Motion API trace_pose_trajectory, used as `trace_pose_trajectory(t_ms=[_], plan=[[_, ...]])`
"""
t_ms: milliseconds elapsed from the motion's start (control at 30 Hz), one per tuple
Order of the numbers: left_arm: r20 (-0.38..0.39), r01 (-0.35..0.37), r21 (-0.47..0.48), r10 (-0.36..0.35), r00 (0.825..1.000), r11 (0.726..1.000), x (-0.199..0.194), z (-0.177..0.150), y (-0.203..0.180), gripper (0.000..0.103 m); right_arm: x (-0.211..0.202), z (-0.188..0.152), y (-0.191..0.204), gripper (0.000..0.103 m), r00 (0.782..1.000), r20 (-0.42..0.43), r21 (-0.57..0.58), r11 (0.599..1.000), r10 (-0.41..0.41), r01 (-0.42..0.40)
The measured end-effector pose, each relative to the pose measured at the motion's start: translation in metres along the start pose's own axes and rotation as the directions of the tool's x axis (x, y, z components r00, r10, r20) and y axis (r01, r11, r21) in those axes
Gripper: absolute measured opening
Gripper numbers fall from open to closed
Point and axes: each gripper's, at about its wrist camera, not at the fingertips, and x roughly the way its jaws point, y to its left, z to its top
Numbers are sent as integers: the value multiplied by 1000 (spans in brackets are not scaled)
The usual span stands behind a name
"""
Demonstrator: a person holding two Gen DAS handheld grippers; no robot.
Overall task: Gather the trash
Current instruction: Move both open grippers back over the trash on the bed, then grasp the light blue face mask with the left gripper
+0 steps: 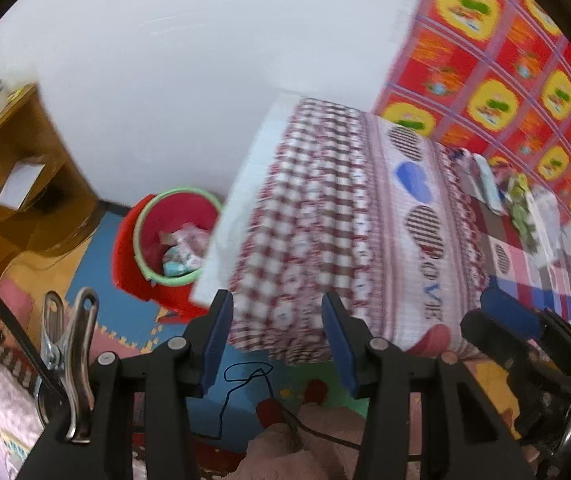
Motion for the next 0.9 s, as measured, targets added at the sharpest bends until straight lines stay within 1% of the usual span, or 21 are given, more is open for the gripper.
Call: trace_pose_trajectory(t_ms=[133,267,367,467,567,667,800,900], plan=[[6,38,72,-39,999,997,6,12,-39,48,-18,-3,-35,43,998,31,70,996,-51,49],[4,73,138,-74,997,988,15,23,-77,48,-33,-5,-78,43,993,48,129,987,-105,98],[3,96,172,-98,995,980,23,33,-111,49,-40,-7,-109,43,990,43,158,980,-132,124],[-13,123,197,-123,992,973,31,40,-144,48,-48,-5,-141,43,988,38,177,974,-150,142],[-25,136,217,-133,991,967,43,47,-178,48,-53,-4,-173,43,987,26,195,969,-160,152],[-49,175,223,-168,985,959,57,58,-216,49,-56,-1,-201,43,987,22,206,967,-161,153],[-39,184,255,-180,983,949,70,75,-259,48,-53,2,-235,43,983,-37,204,962,-180,183],[-42,193,277,-188,981,941,81,87,-291,49,-49,2,-257,43,984,-62,202,963,-168,178]])
